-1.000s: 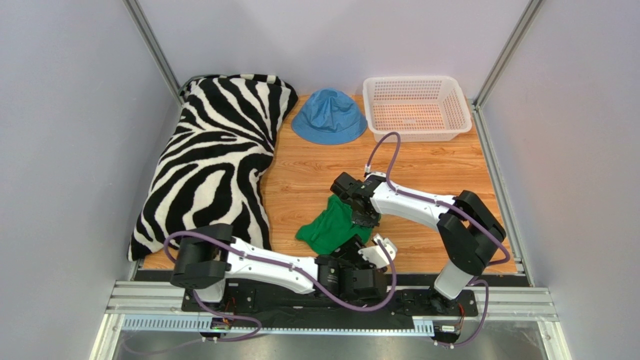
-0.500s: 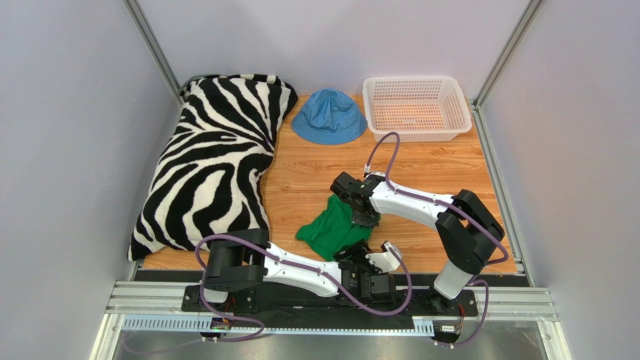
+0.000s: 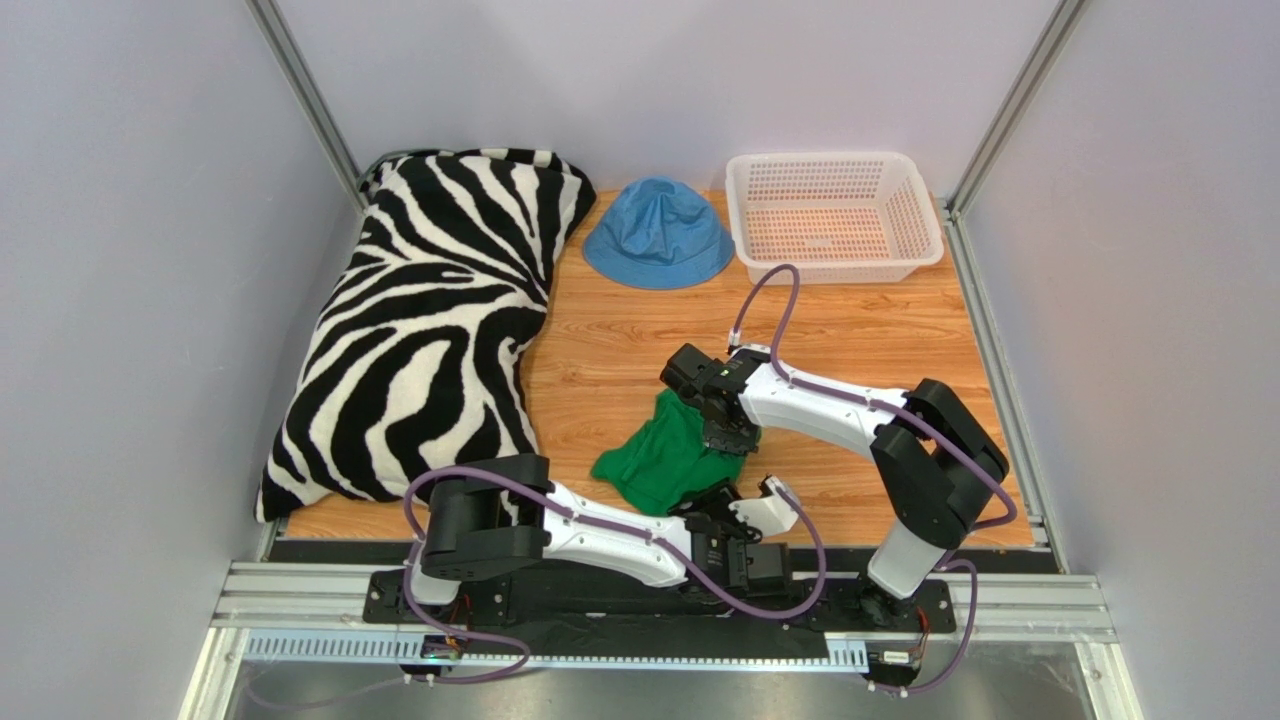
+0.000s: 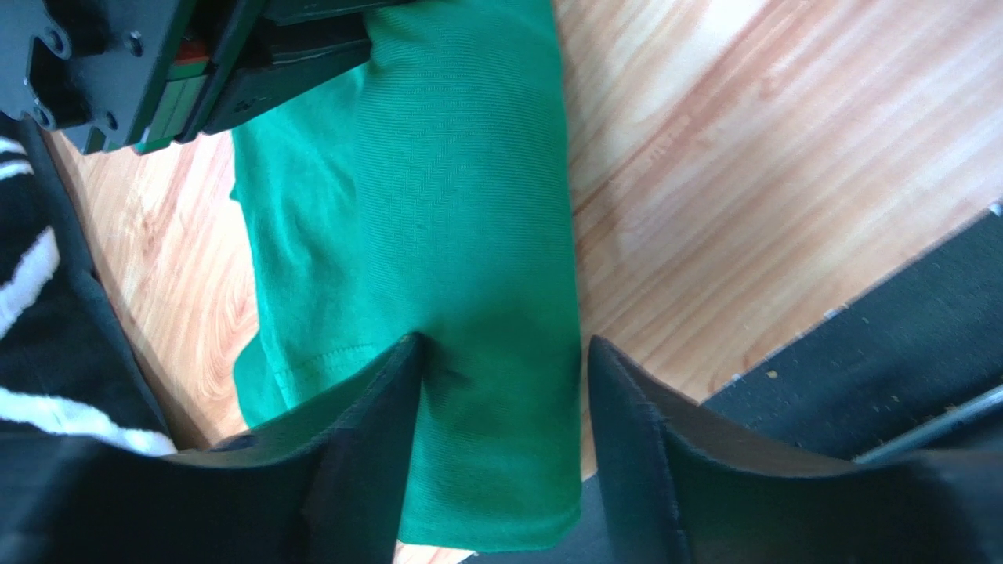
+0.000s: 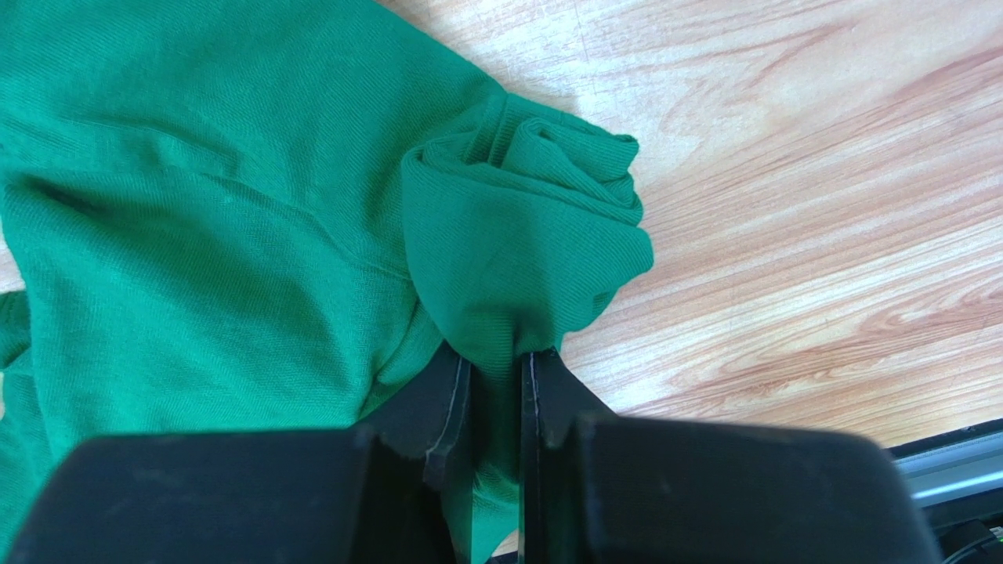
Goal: Roll the t-shirts
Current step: Roll the arm.
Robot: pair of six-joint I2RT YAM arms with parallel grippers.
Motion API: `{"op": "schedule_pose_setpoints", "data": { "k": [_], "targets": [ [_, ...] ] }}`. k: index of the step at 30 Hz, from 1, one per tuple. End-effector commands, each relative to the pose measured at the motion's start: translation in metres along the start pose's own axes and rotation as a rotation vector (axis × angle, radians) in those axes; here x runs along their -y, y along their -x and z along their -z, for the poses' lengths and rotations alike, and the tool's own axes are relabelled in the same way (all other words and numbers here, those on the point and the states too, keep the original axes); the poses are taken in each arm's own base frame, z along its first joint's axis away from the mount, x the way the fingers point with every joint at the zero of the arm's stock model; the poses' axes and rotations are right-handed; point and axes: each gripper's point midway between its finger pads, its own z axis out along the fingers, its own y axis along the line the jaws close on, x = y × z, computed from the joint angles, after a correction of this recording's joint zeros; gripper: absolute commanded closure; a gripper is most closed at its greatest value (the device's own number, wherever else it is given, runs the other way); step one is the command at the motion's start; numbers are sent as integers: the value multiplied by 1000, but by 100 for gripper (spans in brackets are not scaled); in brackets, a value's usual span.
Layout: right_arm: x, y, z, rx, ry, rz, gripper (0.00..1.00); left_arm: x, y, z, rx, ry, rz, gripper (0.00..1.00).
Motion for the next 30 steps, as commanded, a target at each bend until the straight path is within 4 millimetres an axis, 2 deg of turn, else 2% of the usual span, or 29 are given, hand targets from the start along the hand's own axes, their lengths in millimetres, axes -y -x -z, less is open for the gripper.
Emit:
{"op": "schedule_pose_setpoints", "data": {
  "k": [1,2,3,5,6,7,8,9,10,11,12,13,14,16,18,19,24,25,27,28,29,30],
  "targets": [
    [-1,-18,-7,-71,2,13,100,-6,-5,-9,-33,28,9,50],
    [-1,-17,-7,-69,3,14,100,-7,-6,-9,-35,31,7,55],
    [-1,-18,-7,-71,5,13,100,-8,-7,-10,-35,32,10,67],
    [-2,-17,-6,-68,11,12,100,-10,-6,-8,-27,31,23,77],
    [-2,-17,-5,-65,16,12,100,-9,-4,-7,-24,21,32,90],
    [-1,-15,-4,-59,17,10,99,-10,-2,-5,-18,12,45,98],
    [-1,-14,-3,-55,22,6,95,-11,-3,-5,-17,5,47,100],
    [-1,-13,-1,-47,34,1,77,-6,-2,-4,-11,-25,60,100],
    [-1,-11,0,-37,40,-2,67,-6,2,0,-1,-48,78,100],
    [-4,-8,3,-26,61,-12,49,-8,-2,-2,-11,-61,89,100],
    [-4,-6,4,-14,74,-20,42,-1,-1,-1,-9,-108,116,100],
    [-2,-2,10,14,97,-35,36,-3,3,3,1,-134,143,100],
    [-5,3,14,35,124,-51,27,-3,-2,3,-8,-150,158,100],
    [-1,11,26,92,176,-78,22,-4,2,7,-1,-206,206,100],
    [-1,21,36,140,229,-120,17,-3,-1,7,-18,-247,226,100],
    [1,30,49,177,273,-152,16,-4,1,10,-16,-265,242,100],
    [18,37,61,272,381,-258,16,2,-5,17,-73,-398,304,100],
    [20,37,62,284,394,-272,16,-3,-3,16,-83,-409,341,100],
    [27,35,64,305,436,-298,17,1,-7,19,-112,-474,369,100],
    [27,34,65,310,456,-307,18,-2,-5,20,-113,-494,403,100],
    [26,35,66,320,484,-323,18,-6,-13,15,-136,-502,427,100],
    [30,32,63,327,496,-335,18,-2,-10,19,-142,-565,457,100]
  ]
}}
